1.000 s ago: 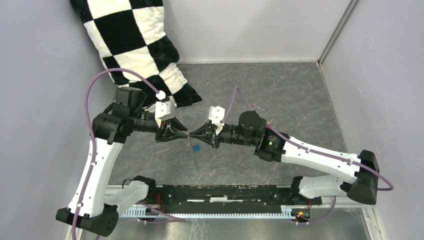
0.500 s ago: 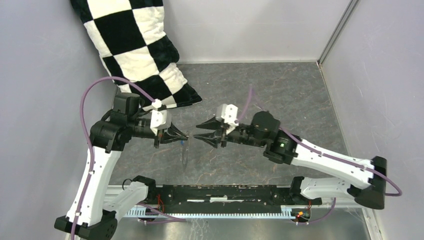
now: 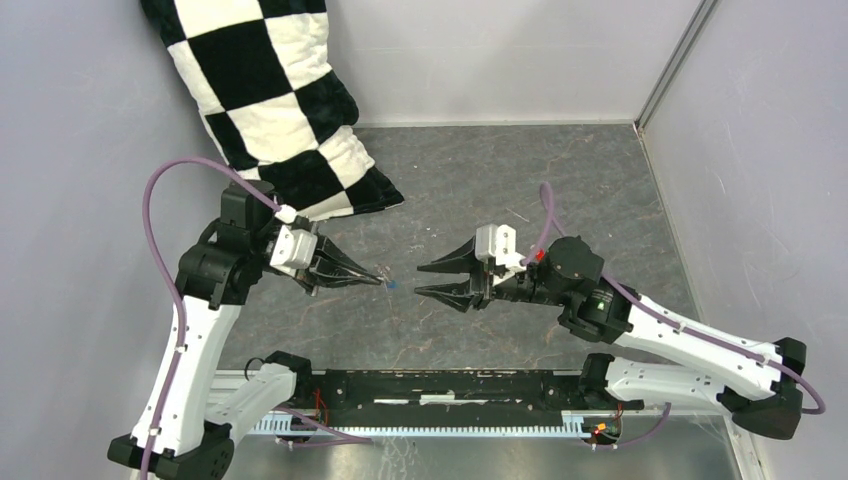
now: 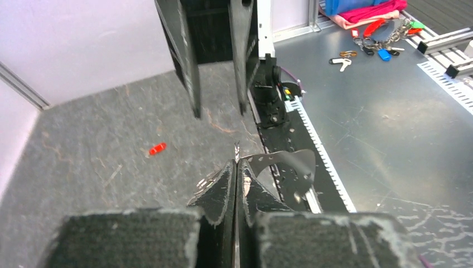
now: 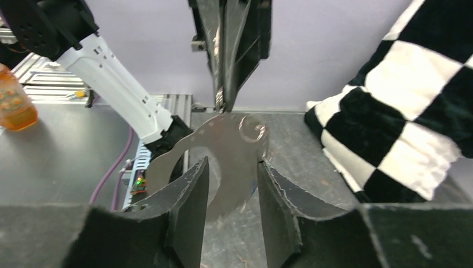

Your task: Put the keys on the keyring

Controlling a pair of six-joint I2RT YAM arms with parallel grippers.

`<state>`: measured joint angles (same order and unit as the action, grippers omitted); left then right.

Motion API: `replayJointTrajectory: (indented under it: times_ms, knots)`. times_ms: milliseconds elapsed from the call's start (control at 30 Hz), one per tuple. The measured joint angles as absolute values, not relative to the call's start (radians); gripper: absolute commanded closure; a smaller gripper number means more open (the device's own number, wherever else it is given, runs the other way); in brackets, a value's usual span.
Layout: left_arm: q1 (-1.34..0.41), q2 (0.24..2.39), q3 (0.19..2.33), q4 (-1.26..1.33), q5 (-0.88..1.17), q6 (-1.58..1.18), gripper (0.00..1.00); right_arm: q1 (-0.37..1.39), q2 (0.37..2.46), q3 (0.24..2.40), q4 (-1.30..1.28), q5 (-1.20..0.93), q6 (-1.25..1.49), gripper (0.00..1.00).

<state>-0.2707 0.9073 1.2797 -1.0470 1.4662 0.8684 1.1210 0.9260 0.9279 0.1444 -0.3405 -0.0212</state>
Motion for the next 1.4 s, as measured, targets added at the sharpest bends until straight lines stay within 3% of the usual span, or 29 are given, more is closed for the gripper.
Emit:
replayJointTrajectory:
  times_ms: [500,800,1133,1400]
  knots:
    - [-0.271,0.856,1.254,-0.795,1.519,0.852,0.98,1.121,1.01,0.892,0.386,-0.414,0.093,0.73]
    - [-0.271,0.767,1.182,-0.581,1.517,0.827,0.98,1.124,1.06,0.892,0.447,-0.376,0.112,0.73]
    - [-0.271,0.74,1.159,-0.473,1.516,0.827,0.98,1.126,1.071,0.928,0.412,-0.384,0.103,0.64]
    - [-0.273,0.727,1.109,-0.455,1.481,0.819,0.98,1.139,1.077,1.079,0.221,-0.365,-0.021,0.55]
